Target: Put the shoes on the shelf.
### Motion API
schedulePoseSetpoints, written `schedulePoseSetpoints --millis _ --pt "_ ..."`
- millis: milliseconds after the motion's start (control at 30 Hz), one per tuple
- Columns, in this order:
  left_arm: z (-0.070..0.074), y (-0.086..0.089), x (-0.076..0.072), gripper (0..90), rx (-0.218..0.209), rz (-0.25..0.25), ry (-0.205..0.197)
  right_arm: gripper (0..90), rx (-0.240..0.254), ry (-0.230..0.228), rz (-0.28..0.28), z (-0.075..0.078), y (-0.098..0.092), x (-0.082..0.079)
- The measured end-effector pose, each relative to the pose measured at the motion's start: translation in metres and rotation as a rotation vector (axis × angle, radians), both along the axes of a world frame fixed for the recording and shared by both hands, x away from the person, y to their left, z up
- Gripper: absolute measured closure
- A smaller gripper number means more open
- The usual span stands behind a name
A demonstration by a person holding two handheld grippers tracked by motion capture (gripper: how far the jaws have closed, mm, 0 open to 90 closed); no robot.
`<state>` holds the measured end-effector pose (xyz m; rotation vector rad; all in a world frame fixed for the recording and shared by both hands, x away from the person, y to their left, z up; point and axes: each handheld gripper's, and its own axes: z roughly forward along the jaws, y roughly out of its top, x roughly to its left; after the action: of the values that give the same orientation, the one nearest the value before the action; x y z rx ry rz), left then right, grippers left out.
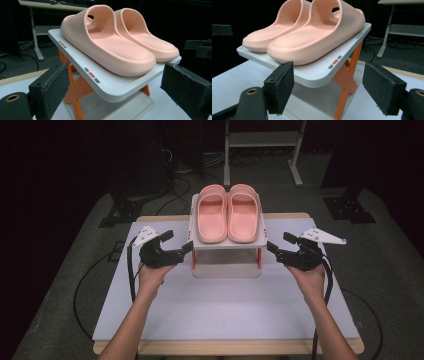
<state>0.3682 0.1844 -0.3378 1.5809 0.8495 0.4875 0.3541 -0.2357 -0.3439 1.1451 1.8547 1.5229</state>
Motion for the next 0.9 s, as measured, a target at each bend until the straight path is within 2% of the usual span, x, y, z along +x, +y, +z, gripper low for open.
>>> schedulePoseSetpoints --millis 900 --pt "-0.021 0.012 -0.015 7.9 0.007 0.004 0.009 23.5 -0.016 0.019 -0.004 -0.024 -0.015 -0.019"
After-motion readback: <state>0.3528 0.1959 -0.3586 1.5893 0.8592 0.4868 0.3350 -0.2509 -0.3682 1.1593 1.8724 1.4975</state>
